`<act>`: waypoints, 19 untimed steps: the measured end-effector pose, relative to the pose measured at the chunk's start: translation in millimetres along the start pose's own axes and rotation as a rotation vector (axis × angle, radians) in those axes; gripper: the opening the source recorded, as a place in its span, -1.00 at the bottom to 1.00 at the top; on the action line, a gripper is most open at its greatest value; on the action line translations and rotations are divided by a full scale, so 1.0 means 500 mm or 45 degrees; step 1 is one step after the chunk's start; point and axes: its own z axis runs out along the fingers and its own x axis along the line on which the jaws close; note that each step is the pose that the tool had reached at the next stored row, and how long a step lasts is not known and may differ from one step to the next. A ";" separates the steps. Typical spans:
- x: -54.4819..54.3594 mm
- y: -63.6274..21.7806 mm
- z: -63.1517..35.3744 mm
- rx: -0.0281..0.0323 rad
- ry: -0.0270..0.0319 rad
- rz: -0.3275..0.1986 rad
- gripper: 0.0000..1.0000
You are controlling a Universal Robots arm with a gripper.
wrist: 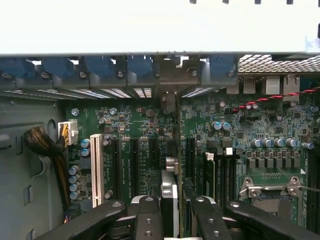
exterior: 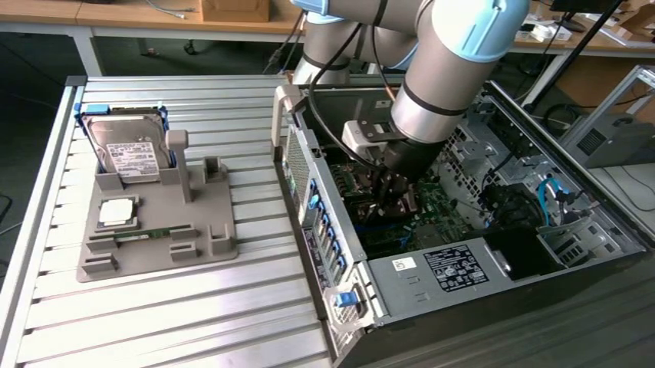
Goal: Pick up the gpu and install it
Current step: 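Insert the gpu into the slot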
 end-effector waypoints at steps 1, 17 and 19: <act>0.000 0.000 0.000 0.0000 0.0000 0.000 -0.46; -0.002 0.000 0.010 -0.0002 0.0004 0.000 -0.46; -0.002 0.000 0.011 -0.0001 0.0002 0.000 -0.46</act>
